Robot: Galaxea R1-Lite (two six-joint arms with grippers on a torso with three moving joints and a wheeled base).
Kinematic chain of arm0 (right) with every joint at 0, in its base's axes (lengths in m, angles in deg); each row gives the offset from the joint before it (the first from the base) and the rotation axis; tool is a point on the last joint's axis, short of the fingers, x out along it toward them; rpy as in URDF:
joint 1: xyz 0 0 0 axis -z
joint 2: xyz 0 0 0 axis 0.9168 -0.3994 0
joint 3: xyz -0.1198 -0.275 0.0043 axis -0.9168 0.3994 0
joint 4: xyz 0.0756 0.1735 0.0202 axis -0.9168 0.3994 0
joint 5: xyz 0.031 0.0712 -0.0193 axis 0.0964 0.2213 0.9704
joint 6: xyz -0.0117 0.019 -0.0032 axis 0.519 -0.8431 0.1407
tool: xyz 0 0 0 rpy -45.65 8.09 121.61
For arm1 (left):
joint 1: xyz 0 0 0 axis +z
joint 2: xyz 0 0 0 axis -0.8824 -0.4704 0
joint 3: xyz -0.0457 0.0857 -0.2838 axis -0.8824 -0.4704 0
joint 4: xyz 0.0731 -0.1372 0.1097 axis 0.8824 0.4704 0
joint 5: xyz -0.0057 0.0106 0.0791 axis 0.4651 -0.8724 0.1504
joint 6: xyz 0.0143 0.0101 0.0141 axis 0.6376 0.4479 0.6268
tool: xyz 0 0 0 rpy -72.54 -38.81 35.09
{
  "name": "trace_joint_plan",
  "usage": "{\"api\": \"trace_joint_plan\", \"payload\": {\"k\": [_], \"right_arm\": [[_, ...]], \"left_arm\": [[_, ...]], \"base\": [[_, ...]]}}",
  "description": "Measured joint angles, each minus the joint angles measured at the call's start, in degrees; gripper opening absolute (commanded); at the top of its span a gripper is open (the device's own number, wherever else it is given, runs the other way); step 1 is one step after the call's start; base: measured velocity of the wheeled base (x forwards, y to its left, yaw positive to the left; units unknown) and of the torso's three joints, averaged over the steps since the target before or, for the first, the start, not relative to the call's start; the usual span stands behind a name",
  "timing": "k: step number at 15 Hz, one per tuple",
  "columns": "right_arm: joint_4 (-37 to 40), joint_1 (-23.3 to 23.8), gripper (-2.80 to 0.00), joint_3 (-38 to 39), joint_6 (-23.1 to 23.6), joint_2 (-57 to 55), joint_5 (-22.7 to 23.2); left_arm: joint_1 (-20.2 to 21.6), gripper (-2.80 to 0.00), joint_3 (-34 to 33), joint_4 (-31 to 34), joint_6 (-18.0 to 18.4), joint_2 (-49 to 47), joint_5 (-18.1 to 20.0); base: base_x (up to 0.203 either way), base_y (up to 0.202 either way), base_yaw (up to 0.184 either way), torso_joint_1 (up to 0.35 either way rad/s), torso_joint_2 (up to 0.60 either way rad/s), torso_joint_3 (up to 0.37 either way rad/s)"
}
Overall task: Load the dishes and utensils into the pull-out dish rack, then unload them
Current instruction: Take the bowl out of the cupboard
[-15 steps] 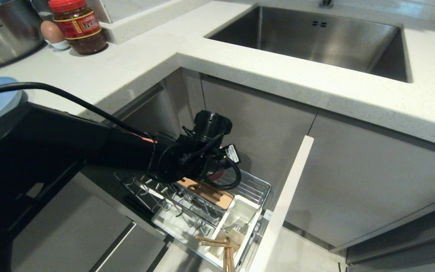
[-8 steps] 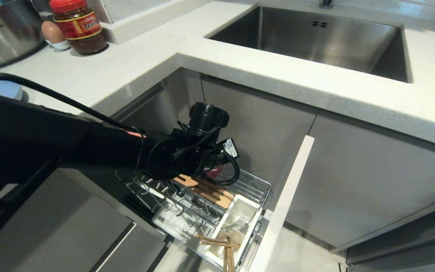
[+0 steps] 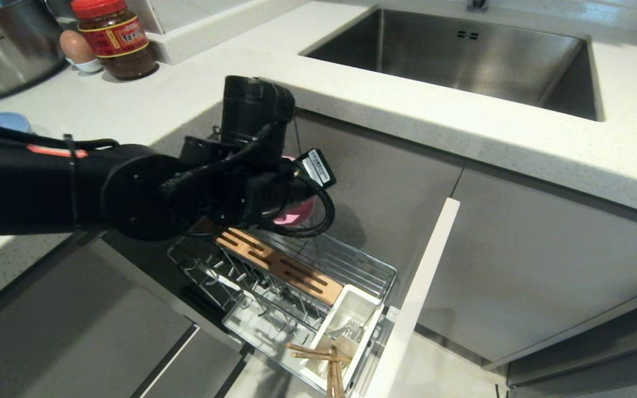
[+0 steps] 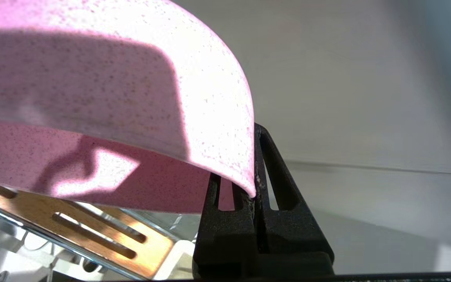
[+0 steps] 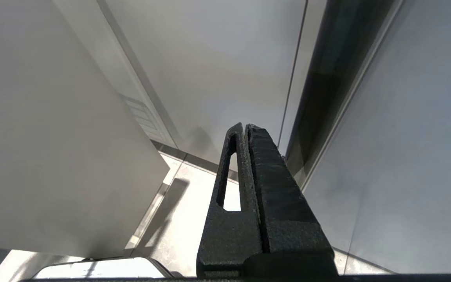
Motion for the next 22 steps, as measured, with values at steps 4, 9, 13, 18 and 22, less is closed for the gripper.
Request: {"api": "trace_joint_plan", "payload": {"k": [4,9,13,18,22], "right_arm": [[0.01,0.00,-2.80,0.00,0.00,0.00,-0.01],[0.00,0.00,-2.80,0.00,0.00,0.00,0.01],[-0.01,0.00,-2.80,0.00,0.00,0.00,0.00],[0.01,0.00,-2.80,0.00,0.00,0.00,-0.01],[-0.01,0.00,-2.80,0.00,0.00,0.00,-0.01]], "left_arm": [[-1.40,-2.80,-0.16,0.02,2.00,10.24,-2.20],[-3.04,-2.80,-0.85,-0.09,10.85,24.34,-4.49],[4.19,-2.80,-0.93,-0.27,21.06,31.64,-5.19],[22.41,-2.80,-0.27,-0.06,31.46,36.29,-4.62],[35.43,-2.80,0.95,5.20,36.92,38.35,-1.52]], "base": [[0.000,0.000,0.000,0.000,0.00,0.000],[0.000,0.000,0.000,0.000,0.00,0.000],[0.000,0.000,0.000,0.000,0.00,0.000],[0.000,0.000,0.000,0.000,0.00,0.000],[0.000,0.000,0.000,0.000,0.00,0.000]]}}
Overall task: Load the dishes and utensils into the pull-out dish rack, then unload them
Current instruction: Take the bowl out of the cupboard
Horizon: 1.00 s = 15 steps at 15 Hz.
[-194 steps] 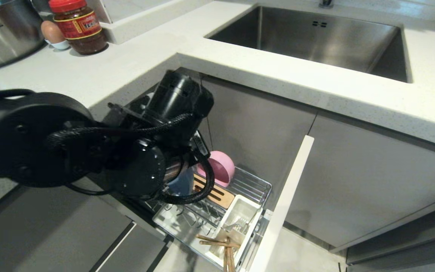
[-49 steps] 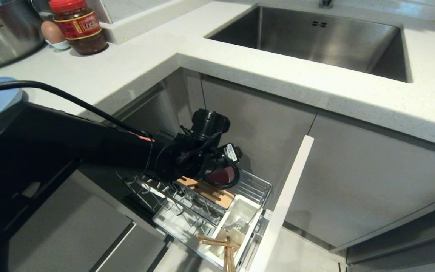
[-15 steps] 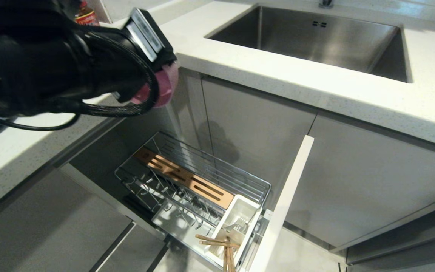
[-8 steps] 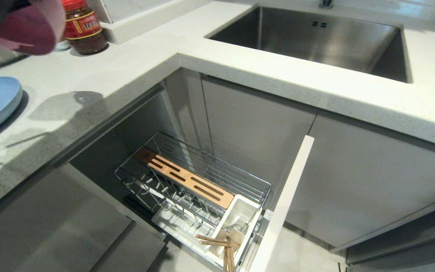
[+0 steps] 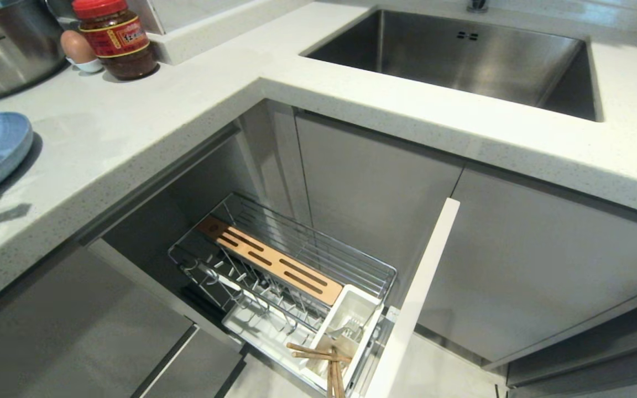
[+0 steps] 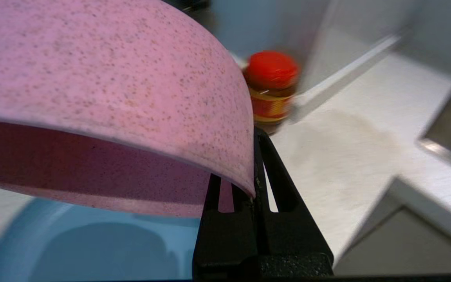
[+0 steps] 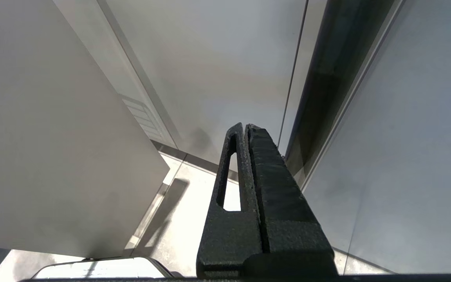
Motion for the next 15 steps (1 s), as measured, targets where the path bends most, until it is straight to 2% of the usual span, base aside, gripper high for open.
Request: {"api": "trace_joint_plan", "payload": {"k": [3,6,11,15], "right_arm": [[0.02,0.00,-2.80,0.00,0.00,0.00,0.00],[0.02,0.00,-2.80,0.00,0.00,0.00,0.00],[0.00,0.00,-2.80,0.00,0.00,0.00,0.00],[0.00,0.00,-2.80,0.00,0.01,0.00,0.01]], "left_arm": [[7.26,-2.80,4.18,14.27,0.70,0.69,3.03],[11.77,-2.80,9.19,30.05,0.75,0.30,6.82],[13.14,-2.80,18.28,51.61,-1.10,-4.17,7.87],[13.26,-2.80,27.76,65.00,-5.37,-9.85,8.51]], "base": [[0.000,0.000,0.000,0.000,0.00,0.000],[0.000,0.000,0.000,0.000,0.00,0.000],[0.000,0.000,0.000,0.000,0.00,0.000],[0.000,0.000,0.000,0.000,0.00,0.000]]}}
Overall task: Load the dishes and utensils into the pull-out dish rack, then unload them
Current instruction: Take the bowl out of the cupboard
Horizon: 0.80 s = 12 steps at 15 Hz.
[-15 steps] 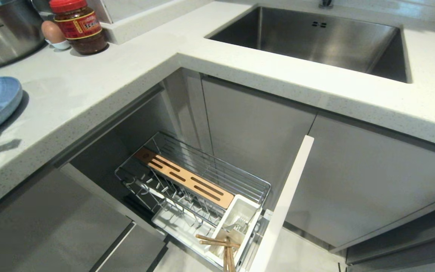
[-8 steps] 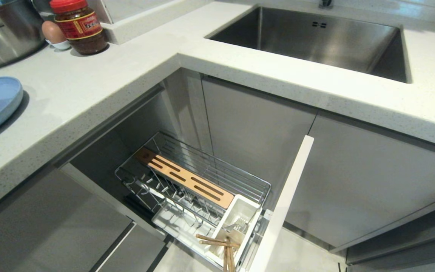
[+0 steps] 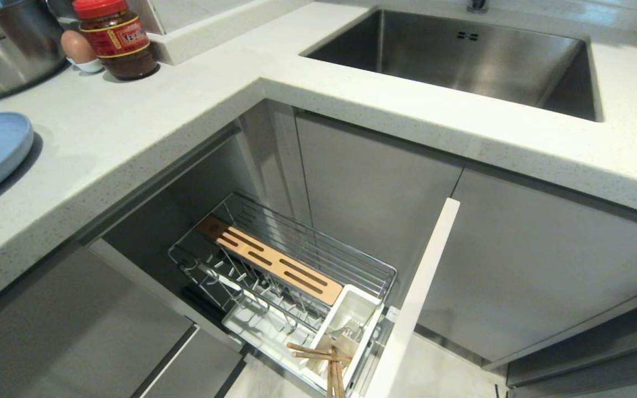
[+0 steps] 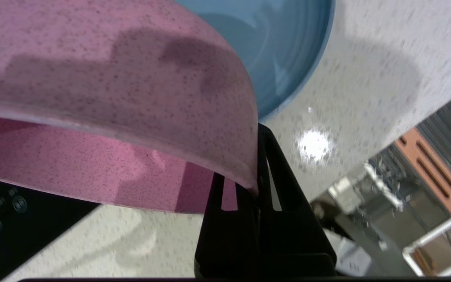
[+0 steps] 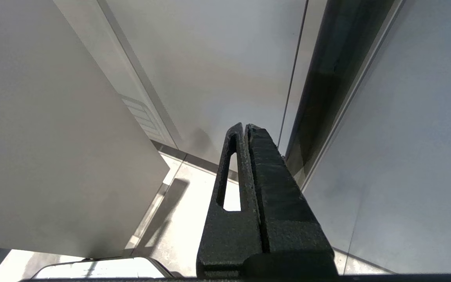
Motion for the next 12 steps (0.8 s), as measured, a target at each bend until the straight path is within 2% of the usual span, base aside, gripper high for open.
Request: {"api": "trace_joint_plan", "payload": {"k": [4,12], "right_arm": [[0.02,0.00,-2.80,0.00,-0.01,0.00,-0.01],[0.00,0.00,-2.80,0.00,0.00,0.00,-0.01]], "left_arm": [[0.41,-2.80,1.83,1.51,-0.16,-3.46,1.33],[2.41,-2.80,2.22,-1.39,-0.22,-6.83,0.93]], "base": [[0.000,0.000,0.000,0.000,0.00,0.000],[0.000,0.000,0.000,0.000,0.00,0.000]]}}
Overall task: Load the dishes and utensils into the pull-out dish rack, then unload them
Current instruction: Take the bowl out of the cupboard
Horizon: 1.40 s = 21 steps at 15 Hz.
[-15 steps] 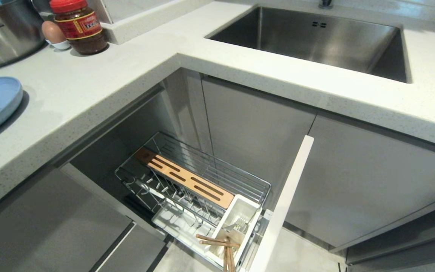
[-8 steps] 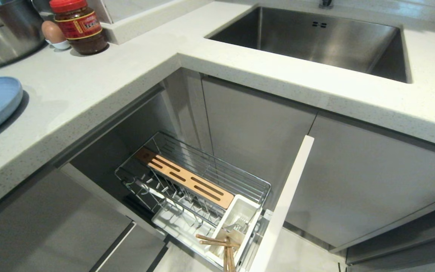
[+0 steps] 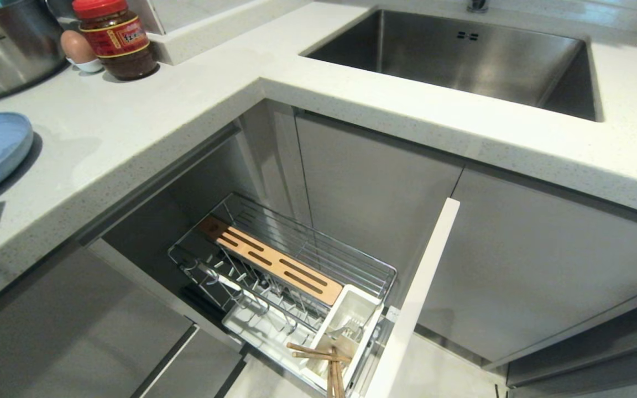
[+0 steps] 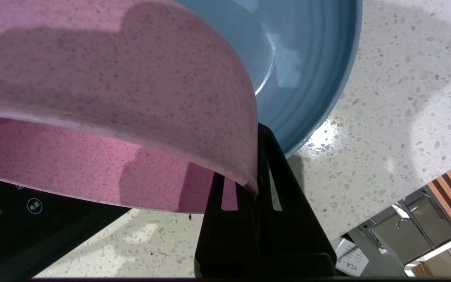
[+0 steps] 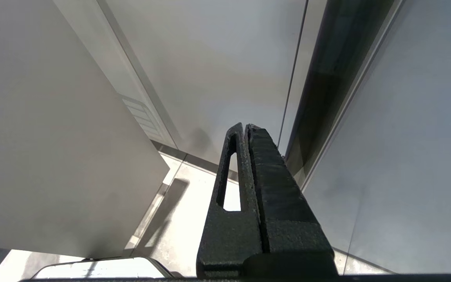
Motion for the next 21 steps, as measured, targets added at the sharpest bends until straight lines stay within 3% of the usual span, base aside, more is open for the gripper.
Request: {"api": "trace_joint_plan", "payload": {"k": [17,18,21], "right_arm": [[0.00,0.00,-2.80,0.00,0.00,0.00,0.01],[0.02,0.00,-2.80,0.00,-0.01,0.00,0.00],[0.00,0.00,-2.80,0.00,-0.01,0.00,0.00]], "left_arm": [[0.97,-2.80,-0.12,-0.15,0.17,-2.45,-0.22],[0.98,0.00,-0.12,-0.15,0.17,-2.45,-0.27],[1.07,0.00,-0.15,-0.20,0.17,-2.47,-0.34]], "base": [[0.000,0.000,0.000,0.000,0.00,0.000],[0.000,0.000,0.000,0.000,0.00,0.000],[0.000,0.000,0.000,0.000,0.00,0.000]]}}
